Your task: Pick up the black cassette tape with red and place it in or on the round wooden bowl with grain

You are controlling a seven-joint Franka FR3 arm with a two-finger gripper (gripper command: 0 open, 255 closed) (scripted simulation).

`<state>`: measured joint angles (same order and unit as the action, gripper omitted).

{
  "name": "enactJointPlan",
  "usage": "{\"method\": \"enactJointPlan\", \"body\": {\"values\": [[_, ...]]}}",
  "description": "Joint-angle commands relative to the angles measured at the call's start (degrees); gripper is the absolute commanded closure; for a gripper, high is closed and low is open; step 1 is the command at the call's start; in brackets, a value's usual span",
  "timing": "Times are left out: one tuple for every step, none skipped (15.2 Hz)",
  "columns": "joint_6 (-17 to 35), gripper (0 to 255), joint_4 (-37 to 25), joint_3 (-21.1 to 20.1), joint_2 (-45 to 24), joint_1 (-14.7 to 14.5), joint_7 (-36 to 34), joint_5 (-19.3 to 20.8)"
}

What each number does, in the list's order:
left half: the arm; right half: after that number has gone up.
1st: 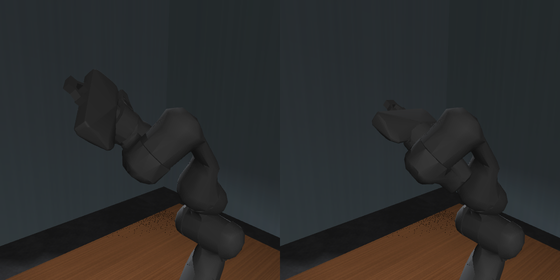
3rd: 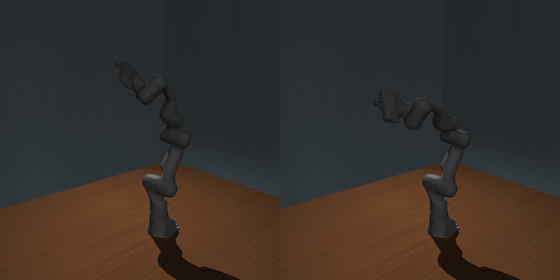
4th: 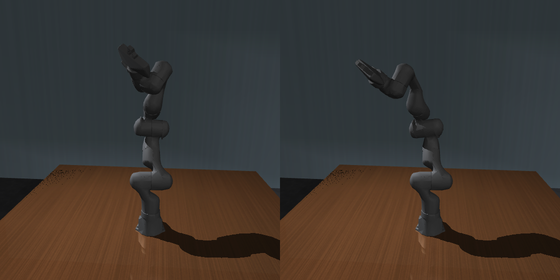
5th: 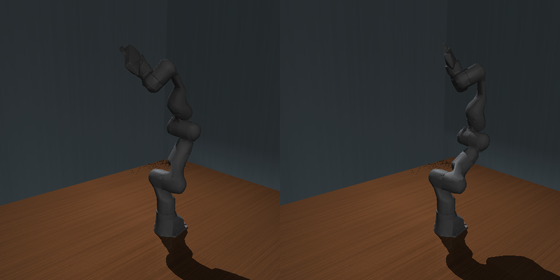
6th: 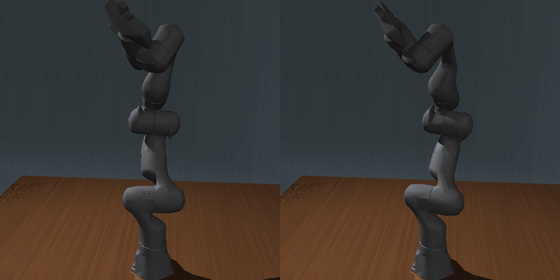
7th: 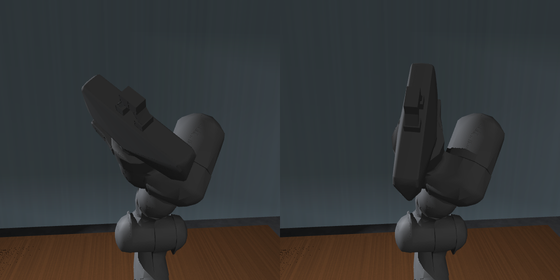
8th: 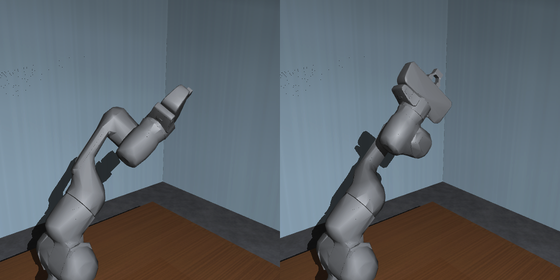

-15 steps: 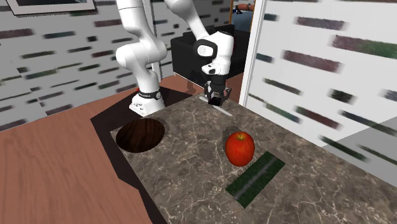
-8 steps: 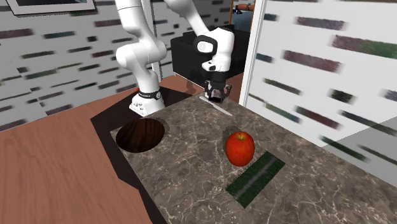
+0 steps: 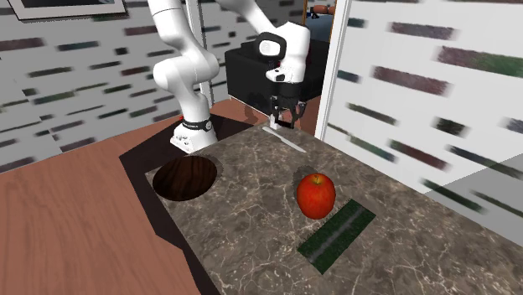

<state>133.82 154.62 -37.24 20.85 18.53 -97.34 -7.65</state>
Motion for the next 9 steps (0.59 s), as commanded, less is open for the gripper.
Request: {"method": "enactJointPlan", "body": {"values": [[-2.1,255,-0.6,0.7,1.6,-0.6,0.7,-0.7],[-3.1,255,-0.9,1.0,2.3,-0.8,1.0,-0.9],[-4.1,255,-1.2,1.4,3.0,-1.0,1.3,-1.1],[-5.0,255,-1.6,1.7,3.6,-1.2,1.5,-1.3],[-6.0,255,-2.0,2.0,4.2,-1.4,1.8,-1.5],[-7.0,255,-2.4,2.3,4.9,-1.5,2.0,-1.6],[-7.9,255,-2.8,2.6,5.4,-1.6,2.3,-1.7],[-8.9,255,-3.2,2.9,6.0,-1.8,2.5,-1.8],[-9.8,255,-3.6,3.2,6.5,-1.9,2.7,-1.9]]}}
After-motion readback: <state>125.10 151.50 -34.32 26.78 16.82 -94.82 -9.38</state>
